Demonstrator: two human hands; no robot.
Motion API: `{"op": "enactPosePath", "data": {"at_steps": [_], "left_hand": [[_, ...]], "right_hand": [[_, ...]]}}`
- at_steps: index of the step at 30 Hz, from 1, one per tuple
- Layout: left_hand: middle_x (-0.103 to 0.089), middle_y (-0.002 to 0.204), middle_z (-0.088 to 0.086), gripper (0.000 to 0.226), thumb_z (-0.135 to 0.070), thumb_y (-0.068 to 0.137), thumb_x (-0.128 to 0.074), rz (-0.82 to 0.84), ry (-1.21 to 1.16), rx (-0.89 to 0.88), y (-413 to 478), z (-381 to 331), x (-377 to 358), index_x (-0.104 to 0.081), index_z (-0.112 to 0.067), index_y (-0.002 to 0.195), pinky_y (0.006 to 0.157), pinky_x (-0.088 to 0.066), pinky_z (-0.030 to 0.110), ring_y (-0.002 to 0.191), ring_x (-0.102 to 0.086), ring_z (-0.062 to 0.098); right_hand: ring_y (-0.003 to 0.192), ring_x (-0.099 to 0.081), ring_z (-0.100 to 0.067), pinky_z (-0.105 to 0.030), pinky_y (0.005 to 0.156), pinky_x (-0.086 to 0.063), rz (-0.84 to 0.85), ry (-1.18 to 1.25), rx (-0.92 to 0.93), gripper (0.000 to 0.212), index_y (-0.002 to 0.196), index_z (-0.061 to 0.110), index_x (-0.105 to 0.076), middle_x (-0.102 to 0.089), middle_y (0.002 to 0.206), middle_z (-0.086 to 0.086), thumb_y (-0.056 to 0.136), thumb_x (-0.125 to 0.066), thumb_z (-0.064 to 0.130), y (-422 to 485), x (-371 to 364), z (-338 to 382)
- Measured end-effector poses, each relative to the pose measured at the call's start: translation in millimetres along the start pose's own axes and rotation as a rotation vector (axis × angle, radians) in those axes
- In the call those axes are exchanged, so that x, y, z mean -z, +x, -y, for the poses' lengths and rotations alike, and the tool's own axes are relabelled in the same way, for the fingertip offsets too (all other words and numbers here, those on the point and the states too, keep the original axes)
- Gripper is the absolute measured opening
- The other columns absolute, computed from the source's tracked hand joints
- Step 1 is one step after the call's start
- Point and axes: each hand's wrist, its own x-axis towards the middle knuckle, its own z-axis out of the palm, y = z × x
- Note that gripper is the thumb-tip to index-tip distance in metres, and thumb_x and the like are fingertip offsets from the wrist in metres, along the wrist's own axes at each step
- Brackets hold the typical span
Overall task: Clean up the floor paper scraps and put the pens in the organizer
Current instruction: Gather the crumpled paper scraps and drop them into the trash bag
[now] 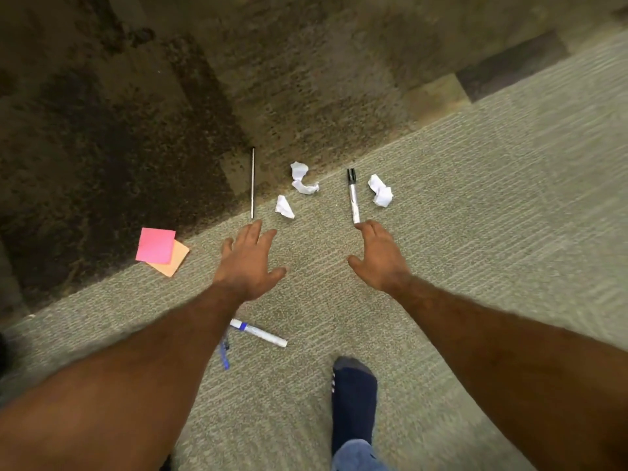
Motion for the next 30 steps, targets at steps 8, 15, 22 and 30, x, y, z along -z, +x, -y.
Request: {"op": "enactPosePath", "data": {"at_steps": [8,15,22,30], "left_hand": [[-0.006,0.165,0.014,0.088,-0.05,0.086,-0.061,-0.021,0.082,-0.028,63.0,-22.2,-21.0,-0.014,-0.023,0.155,0.121,-0.013,0.056,0.152,-0.006,0.03],[-0.006,0.164,0.014,0.092,-0.043,0.085,-0.067,-0.082,0.085,-0.007,116.5,-21.2,-21.9,-0.012,-0.021,0.155,0.118,-0.025,0.053,0.15,-0.01,0.037],[-0.037,0.139,0.012,0.039,-0.023,0.092,-0.063,-0.126,-0.006,-0.081,137.9,-8.1,-20.6,-0.055,-0.017,0.129,0.105,-0.042,0.046,0.124,-0.041,0.03],[-0.056,0.11,0.01,0.019,-0.024,0.097,-0.05,-0.252,-0.13,-0.14,148.0,-1.5,-3.1,-0.057,-0.01,0.108,0.086,-0.045,0.042,0.1,-0.051,0.026]], "right_hand": [[0.139,-0.034,-0.028,-0.044,0.115,-0.034,-0.069,-0.02,-0.054,0.076,0.149,0.016,-0.03,-0.032,0.153,-0.009,0.085,-0.068,0.034,53.2,-0.7,-44.0],[0.143,-0.03,-0.028,-0.044,0.118,-0.03,-0.137,-0.056,-0.063,0.078,0.15,0.016,-0.028,-0.028,0.157,-0.01,0.085,-0.068,0.032,91.5,-3.8,-54.7],[0.138,-0.035,-0.024,-0.043,0.116,-0.032,-0.189,-0.051,-0.005,0.073,0.148,0.016,-0.032,-0.035,0.152,-0.006,0.085,-0.067,0.03,104.3,-13.5,-41.4],[0.133,-0.038,-0.021,-0.038,0.114,-0.032,-0.264,-0.052,0.079,0.065,0.145,0.013,-0.038,-0.041,0.144,-0.005,0.086,-0.063,0.028,114.5,-18.6,-10.3]]}}
